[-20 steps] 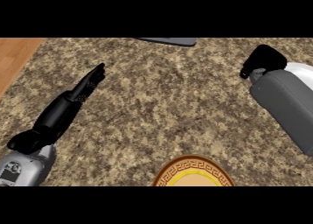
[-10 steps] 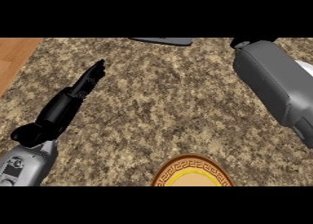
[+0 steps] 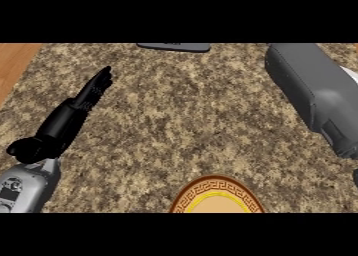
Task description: Pick the eggplant from the plate and place it in the plate
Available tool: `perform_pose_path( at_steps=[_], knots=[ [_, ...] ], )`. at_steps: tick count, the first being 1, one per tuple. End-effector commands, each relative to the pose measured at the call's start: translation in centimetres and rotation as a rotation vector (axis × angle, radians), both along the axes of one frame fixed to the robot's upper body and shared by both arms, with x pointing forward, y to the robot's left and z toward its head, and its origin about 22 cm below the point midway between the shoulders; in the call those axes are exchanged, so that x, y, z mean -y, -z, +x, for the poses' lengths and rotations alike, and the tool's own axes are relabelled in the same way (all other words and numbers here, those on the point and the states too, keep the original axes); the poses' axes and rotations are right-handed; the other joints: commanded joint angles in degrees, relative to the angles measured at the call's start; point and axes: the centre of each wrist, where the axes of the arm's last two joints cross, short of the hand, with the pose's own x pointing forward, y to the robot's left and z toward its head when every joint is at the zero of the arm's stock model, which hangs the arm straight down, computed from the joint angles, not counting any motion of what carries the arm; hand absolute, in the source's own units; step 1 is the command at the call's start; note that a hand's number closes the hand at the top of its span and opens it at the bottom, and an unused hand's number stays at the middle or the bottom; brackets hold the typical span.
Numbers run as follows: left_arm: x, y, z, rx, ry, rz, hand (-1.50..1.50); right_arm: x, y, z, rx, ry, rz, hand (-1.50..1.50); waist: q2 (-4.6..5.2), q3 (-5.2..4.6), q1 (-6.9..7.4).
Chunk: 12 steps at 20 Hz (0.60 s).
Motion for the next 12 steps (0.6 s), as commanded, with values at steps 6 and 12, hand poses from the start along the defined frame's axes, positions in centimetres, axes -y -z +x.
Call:
perform_pose_path(
  at_steps=[6,12],
  knots=[
    [-0.6,0.1,-0.3,-0.002,-0.033,-0.014,0.0,3.3,0.5,0.3,0.265,0.232,0.082,1.5,-0.44,0.22,-2.1],
    [-0.6,0.5,-0.5,-0.022,-0.051,-0.024,0.0,7.8,4.3,-0.7,0.274,0.282,0.009,1.5,-0.29,0.23,-2.79]
  ],
)
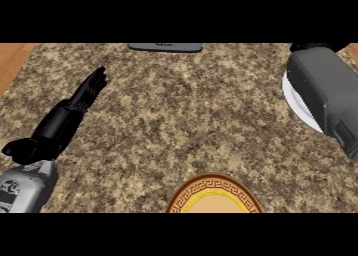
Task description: Pick the eggplant from the plate and place it in the plate
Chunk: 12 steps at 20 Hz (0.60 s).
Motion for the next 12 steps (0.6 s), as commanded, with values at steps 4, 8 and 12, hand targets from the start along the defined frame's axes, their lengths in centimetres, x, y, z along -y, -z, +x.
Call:
perform_pose_path(
  at_steps=[4,8,12],
  knots=[
    [-0.1,0.0,-0.5,0.005,-0.011,0.006,0.0,5.4,2.9,-1.4,0.132,0.257,0.061,1.5,0.13,0.06,-0.26],
    [-0.5,0.0,-0.4,0.008,-0.019,0.002,0.0,6.7,4.8,-2.3,0.121,0.308,0.22,1.5,0.2,0.14,-0.23],
    [-0.8,0.7,-0.9,0.012,-0.016,0.004,0.0,10.6,7.4,-4.4,0.099,0.411,0.335,-1.5,0.24,0.18,-0.41]
  ],
)
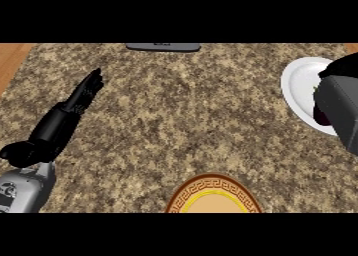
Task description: Pick the eggplant from the plate and place it in the plate
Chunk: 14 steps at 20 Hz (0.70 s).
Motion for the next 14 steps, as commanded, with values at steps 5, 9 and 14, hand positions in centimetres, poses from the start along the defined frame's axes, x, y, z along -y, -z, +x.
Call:
perform_pose_path(
  at_steps=[5,9,14],
  knots=[
    [0.8,-0.1,-0.5,-0.008,0.017,0.008,0.0,2.8,4.4,-2.8,0.11,0.16,0.104,-1.5,-0.11,0.04,0.26],
    [-0.3,0.2,-0.9,-0.003,0.006,-0.014,0.0,3.3,4.5,-3.0,0.216,0.087,0.034,-1.5,-0.15,0.04,0.59],
    [0.9,0.1,0.3,-0.012,-0.011,0.004,0.0,2.6,4.1,-2.6,0.345,-0.015,-0.032,-1.5,-0.33,0.01,-0.72]
  ],
)
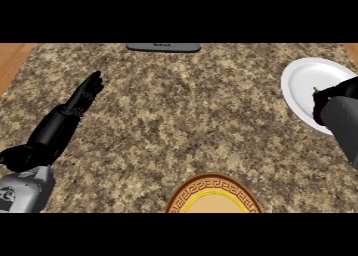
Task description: Pick the eggplant from the plate and place it in the plate
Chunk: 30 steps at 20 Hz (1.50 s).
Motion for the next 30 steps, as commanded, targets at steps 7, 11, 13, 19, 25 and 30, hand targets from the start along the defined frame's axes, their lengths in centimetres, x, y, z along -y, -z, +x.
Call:
perform_pose_path(
  at_steps=[7,11,13,19,25,30],
  knots=[
    [-0.7,0.0,-0.7,-0.021,-0.012,-0.002,0.0,-5.0,-2.4,2.0,0.548,-0.1,0.052,-1.5,-1.07,0.0,-1.44],
    [-1.4,0.4,-0.4,-0.02,-0.062,-0.004,0.0,-6.1,-2.9,1.7,0.734,-0.117,0.105,-1.5,-1.2,0.02,-3.04],
    [-2.4,1.3,-1.6,-0.018,-0.058,0.009,0.0,-6.8,-2.4,1.2,0.796,-0.116,0.133,-1.5,-1.5,-0.05,-2.86],
    [-2.4,1.5,-1.2,-0.037,-0.093,0.002,0.0,-7.4,-1.9,-2.1,0.868,-0.26,0.165,-1.5,-2.22,-0.24,-5.41],
    [-3.1,1.3,-1.8,-0.027,-0.096,0.0,0.0,-6.9,0.8,-7.7,0.849,-0.316,0.184,-1.5,-2.07,-0.35,-4.87],
    [-3.0,1.4,-2.6,-0.042,-0.081,0.018,0.0,-5.6,0.3,-11.1,0.863,-0.301,0.156,-1.5,-1.97,-0.37,-4.6]
  ],
)
